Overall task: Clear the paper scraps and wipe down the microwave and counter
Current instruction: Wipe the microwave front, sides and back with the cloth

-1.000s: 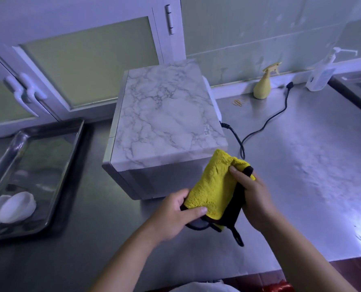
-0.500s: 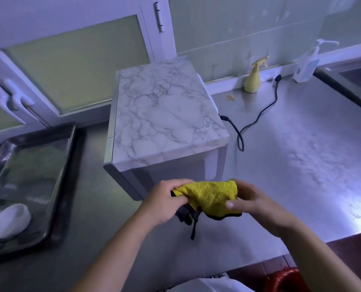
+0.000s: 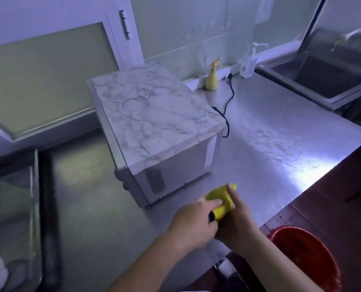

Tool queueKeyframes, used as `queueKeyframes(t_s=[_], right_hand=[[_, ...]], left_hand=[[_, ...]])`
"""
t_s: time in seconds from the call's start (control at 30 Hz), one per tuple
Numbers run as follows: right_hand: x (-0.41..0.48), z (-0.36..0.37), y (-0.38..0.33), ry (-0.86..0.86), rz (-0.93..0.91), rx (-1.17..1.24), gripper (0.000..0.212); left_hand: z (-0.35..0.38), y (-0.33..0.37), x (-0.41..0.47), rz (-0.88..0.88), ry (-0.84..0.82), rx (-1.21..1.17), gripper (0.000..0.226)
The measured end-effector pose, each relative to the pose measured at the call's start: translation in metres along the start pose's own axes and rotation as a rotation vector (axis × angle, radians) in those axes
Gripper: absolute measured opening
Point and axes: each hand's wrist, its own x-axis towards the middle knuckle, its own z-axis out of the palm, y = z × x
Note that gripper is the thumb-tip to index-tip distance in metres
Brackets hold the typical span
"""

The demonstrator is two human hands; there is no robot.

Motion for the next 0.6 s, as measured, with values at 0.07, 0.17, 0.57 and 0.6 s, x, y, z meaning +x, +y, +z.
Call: queueKeyframes(t_s=[0.07,0.17,0.57,0.6], right_hand=[[0.001,0.002,0.016,0.001,-0.067,0.15,0.063],[-0.001,0.0,0.037,0.0,-0.188,0.258,0.06],[0.039,0.046,-0.053,0.379,-0.948,-0.162,0.077],[0.047,0.056,-0.062,0.354,-1.084,-0.286,0.081]], left_hand=[[-0.001,0.006,-0.006,0.06,-0.124,0.054,0.063],[-0.022,0.001,-0.012,0.144,-0.337,-0.029,0.061],[-0.175,-0.053,0.12,0.061,0.462,0.13,0.039],[-0.177,-0.059,0.134,-0.006,0.43,0.252,0.045]])
